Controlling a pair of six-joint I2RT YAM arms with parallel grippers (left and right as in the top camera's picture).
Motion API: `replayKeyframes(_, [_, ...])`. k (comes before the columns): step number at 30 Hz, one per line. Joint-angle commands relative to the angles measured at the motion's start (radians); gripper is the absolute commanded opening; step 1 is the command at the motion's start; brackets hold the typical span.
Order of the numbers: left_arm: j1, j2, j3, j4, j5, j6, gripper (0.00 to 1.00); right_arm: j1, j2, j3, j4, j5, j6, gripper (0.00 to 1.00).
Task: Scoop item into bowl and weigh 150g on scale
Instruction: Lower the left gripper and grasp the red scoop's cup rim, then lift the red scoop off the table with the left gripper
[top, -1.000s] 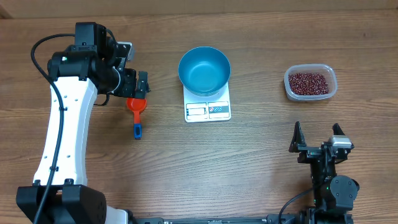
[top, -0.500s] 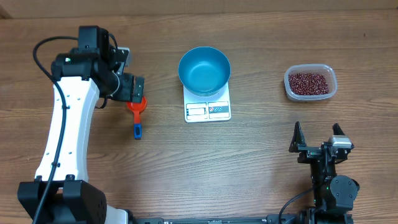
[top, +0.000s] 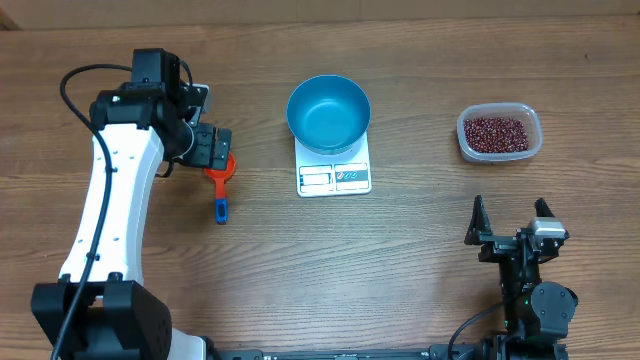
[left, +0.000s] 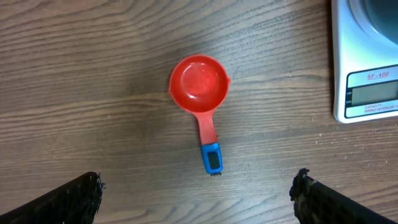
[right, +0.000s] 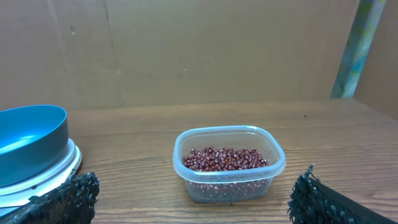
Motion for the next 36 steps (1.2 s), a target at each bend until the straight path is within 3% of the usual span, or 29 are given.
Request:
replayKeyframes(1, [0.003,0.074,-0.006,0.016,0.034,0.011,1.00,0.006,-0.010,-0.010,0.005,0.006,-0.001,1.00])
replayKeyframes(7, [0.005,0.193,-0.006,0.046,0.026,0.008,0.99,0.006,-0.010,-0.010,0.005,0.006,-0.001,1.00])
replayKeyframes(26, [0.082,0.256,-0.010,0.119,0.052,0.072,1.00,0.006,-0.010,-0.010,0.005,0.006,-0.001,1.00])
replayKeyframes(36, [0.082,0.391,-0.010,0.153,0.052,0.072,1.00,0.006,-0.010,-0.010,0.005,0.006,-0.001,1.00])
